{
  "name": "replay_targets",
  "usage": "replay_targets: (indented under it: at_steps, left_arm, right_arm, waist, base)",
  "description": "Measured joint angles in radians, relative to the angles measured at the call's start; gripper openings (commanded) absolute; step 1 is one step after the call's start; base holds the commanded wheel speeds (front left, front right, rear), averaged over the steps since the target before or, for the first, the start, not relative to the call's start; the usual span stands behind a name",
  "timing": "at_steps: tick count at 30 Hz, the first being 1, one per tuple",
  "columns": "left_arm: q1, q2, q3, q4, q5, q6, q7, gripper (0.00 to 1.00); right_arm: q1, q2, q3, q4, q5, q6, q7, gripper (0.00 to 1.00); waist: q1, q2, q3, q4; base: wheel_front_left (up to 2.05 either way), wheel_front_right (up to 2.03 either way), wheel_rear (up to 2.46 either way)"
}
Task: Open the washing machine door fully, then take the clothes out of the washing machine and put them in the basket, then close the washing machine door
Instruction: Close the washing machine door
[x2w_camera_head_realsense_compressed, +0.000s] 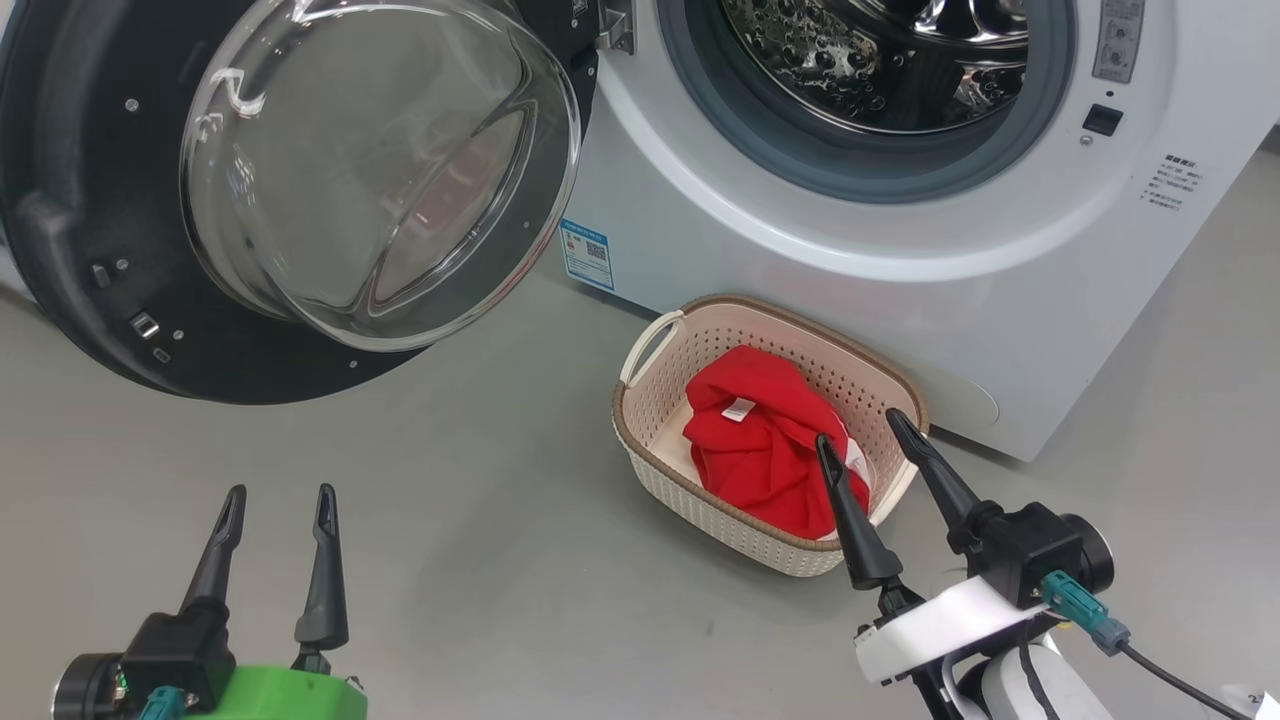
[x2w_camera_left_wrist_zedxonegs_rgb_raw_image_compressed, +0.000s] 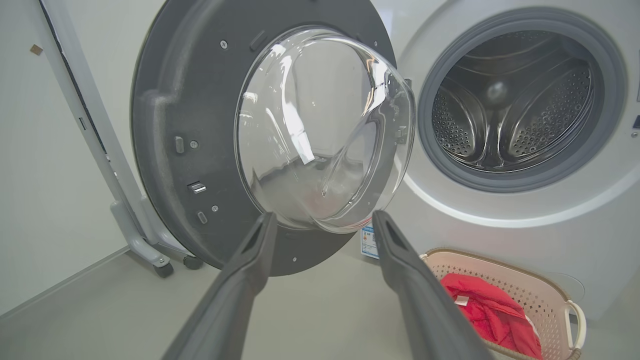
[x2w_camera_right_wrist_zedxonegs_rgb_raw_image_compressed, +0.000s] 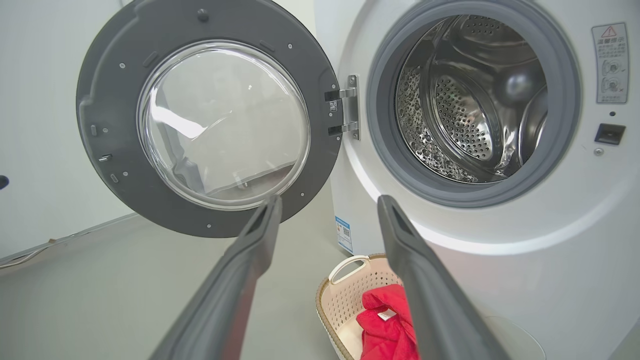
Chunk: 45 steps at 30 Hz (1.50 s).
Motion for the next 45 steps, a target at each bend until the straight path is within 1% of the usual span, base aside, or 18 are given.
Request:
replay_targets:
  at_steps: [10, 19, 45]
  left_arm:
    - [0.009, 0.0, 0.003, -0.023, -0.002, 0.007, 0.0, 1.0]
    - [0.018, 0.0, 0.004, -0.031, -0.009, 0.014, 0.0, 1.0]
    - [0.027, 0.0, 0.005, -0.042, -0.011, 0.015, 0.0, 1.0]
  right_arm:
    - [-0.025, -0.001, 0.012, 0.023, 0.0, 0.008, 0.0, 1.0]
    - [-0.032, -0.002, 0.014, 0.036, 0.002, 0.008, 0.0, 1.0]
    - [-0.049, -0.002, 0.021, 0.052, 0.003, 0.012, 0.0, 1.0]
  waist:
    - [0.0, 0.0, 0.004, 0.003]
    - [0.0, 0.0, 0.008, 0.002]
    - [0.0, 0.0, 0.019, 0.001]
  base:
    - [0.0, 0.0, 0.0]
    - [0.0, 0.0, 0.0]
    - [0.0, 0.0, 0.0]
